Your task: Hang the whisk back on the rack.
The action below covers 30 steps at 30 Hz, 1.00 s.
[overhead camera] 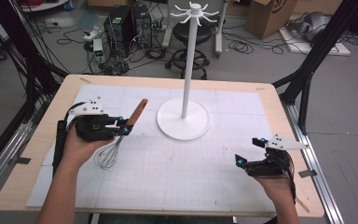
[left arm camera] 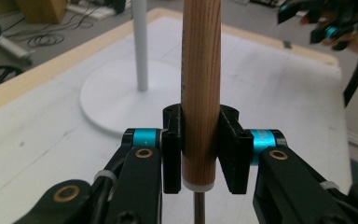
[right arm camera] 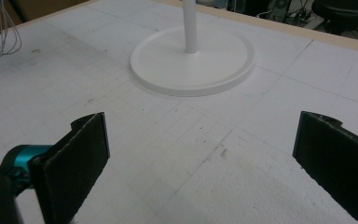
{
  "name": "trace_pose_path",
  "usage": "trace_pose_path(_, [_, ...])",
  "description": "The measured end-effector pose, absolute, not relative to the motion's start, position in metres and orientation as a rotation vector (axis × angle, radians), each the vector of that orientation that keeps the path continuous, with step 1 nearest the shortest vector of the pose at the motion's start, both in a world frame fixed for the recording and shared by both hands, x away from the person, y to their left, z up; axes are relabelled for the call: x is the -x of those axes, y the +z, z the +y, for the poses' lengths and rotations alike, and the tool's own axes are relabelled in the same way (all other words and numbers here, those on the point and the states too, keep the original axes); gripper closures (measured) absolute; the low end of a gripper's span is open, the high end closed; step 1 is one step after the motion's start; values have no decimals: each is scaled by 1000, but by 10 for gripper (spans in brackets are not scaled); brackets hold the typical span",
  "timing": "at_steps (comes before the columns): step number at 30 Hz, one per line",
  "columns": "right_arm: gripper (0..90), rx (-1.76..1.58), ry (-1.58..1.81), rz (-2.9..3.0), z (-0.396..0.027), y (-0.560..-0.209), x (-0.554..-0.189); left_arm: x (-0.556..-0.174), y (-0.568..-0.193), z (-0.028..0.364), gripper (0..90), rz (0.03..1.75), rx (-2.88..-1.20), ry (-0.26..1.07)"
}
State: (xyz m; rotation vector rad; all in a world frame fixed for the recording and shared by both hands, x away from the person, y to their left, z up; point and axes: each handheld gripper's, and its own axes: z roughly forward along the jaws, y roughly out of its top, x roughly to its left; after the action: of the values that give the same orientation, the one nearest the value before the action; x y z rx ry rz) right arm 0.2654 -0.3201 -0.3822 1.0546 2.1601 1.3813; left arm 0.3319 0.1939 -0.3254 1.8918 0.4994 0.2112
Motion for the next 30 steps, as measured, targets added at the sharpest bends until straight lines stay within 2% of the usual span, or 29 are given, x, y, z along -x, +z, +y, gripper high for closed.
trace_pose_path(14, [26,-1024,1385,2184,-312,-383,-272,-356,-278,154,728,362,-1833,121])
trace_pose_path(26, [27,-1013,1387,2199,-306,-383,-274,-373,-232,122,728,259,-1805,103])
trace_pose_path(30, [27,-1011,1389,2196,-307,-383,-274,-377,-222,111,728,261,-1819,138])
